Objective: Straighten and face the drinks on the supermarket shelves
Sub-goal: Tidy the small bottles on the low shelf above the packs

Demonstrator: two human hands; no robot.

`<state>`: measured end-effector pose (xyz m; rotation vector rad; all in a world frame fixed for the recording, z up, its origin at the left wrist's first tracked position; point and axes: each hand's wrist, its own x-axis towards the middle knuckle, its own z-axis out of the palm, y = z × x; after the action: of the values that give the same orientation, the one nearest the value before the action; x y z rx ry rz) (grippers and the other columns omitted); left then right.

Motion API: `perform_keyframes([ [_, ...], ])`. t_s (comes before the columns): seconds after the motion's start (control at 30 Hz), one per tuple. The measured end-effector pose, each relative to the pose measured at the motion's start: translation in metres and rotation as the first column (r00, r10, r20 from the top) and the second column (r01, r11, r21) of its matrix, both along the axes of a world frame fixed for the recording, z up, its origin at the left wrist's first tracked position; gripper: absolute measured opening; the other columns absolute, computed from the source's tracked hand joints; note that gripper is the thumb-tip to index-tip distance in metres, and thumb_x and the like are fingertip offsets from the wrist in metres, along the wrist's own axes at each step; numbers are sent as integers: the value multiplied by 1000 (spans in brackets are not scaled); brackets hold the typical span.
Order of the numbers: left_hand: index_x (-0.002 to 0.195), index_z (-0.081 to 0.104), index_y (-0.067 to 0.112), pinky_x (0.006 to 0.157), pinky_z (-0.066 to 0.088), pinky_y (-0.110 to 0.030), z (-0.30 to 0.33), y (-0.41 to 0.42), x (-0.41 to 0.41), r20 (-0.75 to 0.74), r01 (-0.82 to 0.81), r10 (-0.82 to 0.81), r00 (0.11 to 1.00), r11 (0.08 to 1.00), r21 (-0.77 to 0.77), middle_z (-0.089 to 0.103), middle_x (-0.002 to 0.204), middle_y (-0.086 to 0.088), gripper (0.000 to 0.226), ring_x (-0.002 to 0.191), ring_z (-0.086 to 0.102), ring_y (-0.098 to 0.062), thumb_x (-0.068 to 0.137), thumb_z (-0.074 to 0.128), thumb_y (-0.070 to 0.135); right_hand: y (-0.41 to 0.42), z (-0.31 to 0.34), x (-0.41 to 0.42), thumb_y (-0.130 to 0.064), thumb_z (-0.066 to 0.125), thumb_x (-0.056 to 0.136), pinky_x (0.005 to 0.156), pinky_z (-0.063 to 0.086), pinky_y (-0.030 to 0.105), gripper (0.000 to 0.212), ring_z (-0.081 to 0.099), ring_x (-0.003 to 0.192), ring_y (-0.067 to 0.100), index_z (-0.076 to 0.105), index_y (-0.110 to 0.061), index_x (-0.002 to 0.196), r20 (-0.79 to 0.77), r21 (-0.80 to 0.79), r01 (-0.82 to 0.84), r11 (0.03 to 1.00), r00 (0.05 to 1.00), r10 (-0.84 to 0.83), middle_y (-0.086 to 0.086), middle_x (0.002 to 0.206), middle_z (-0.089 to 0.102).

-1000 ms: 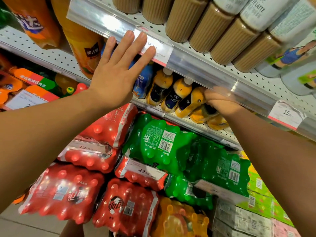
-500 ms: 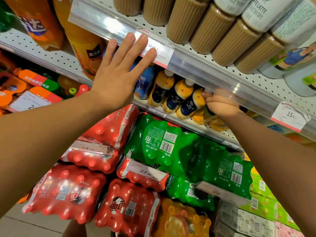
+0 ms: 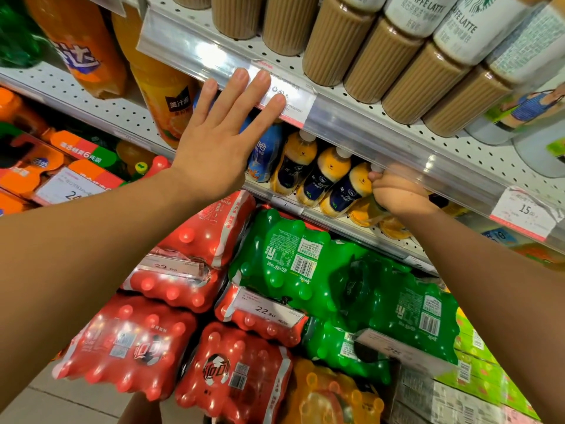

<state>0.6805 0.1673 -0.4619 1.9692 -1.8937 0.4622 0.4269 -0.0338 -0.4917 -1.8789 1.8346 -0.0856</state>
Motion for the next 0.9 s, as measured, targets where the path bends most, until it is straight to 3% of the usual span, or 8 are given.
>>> perform_keyframes([
  [0.13, 153, 13, 18, 116, -1, -53, 5, 3, -1, -2, -9, 9, 1000, 997, 73, 11, 160, -16, 100, 147, 5, -37, 65, 56, -1, 5, 5, 4, -18, 56, 96, 87, 45, 36, 29, 62, 94, 29, 53, -18, 67, 34, -45, -26, 999, 999, 28, 8, 91, 63],
  [0.23, 153, 12, 18, 117, 2, -55, 11, 5, -2, -1, -17, 17, 1000, 992, 125, 9, 160, -15, 100, 147, 4, -36, 66, 57, 0, 24, 22, 5, -23, 56, 95, 69, 41, 32, 17, 55, 76, 23, 56, -12, 83, -206, -72, -202, 977, 961, 184, 11, 96, 59],
  [0.27, 153, 13, 18, 117, 3, -55, 13, 6, -4, 2, -26, 26, 1000, 989, 146, 9, 160, -14, 101, 147, 4, -36, 66, 59, 0, 36, 28, 4, -19, 57, 93, 73, 45, 34, 9, 57, 84, 24, 57, -10, 95, -271, -65, -272, 960, 931, 245, 13, 105, 59],
  [0.3, 153, 12, 18, 117, 3, -55, 17, 7, -5, 9, -37, 36, 999, 984, 172, 8, 161, -14, 101, 147, 3, -35, 66, 61, 0, 49, 34, 2, -13, 58, 90, 84, 49, 37, 24, 57, 101, 28, 55, -7, 113, -292, -75, -343, 936, 905, 309, 16, 120, 55],
  [0.4, 154, 7, 20, 117, 4, -49, 35, 11, -11, 54, -89, 77, 996, 953, 288, 0, 162, -10, 103, 148, -1, -31, 69, 64, 7, 99, 53, -4, -11, 58, 90, 106, 38, 40, 57, 40, 131, 34, 36, -7, 142, -199, -93, -566, 819, 817, 541, 17, 144, 38],
  [0.53, 153, 7, 22, 116, 15, -48, 69, 18, -18, 41, -124, 119, 992, 882, 454, -3, 162, -5, 92, 147, 3, -27, 78, 59, 16, 131, 100, 2, -29, 57, 95, 87, 43, 29, 45, 54, 109, 18, 49, -21, 138, -59, -49, -768, 639, 641, 765, 5, 135, 55],
  [0.7, 136, 39, 16, 96, 45, -46, 94, 58, -11, 25, -170, 197, 980, 766, 620, 38, 143, -5, 58, 127, 42, -29, 80, 53, 19, 119, 139, 24, -21, 54, 95, 107, 34, 36, 46, 39, 133, 27, 47, -14, 140, -101, -276, -728, 628, 671, 734, 10, 146, 45],
  [0.9, 138, 38, 19, 92, 48, -40, 97, 120, 7, 78, -297, 346, 935, 642, 707, 43, 139, -6, 60, 125, 44, -26, 80, 51, 17, 128, 125, 33, -11, 53, 88, 120, 12, 46, 75, -4, 149, 31, 15, -7, 153, -343, -202, -750, 630, 657, 671, 12, 162, -2],
])
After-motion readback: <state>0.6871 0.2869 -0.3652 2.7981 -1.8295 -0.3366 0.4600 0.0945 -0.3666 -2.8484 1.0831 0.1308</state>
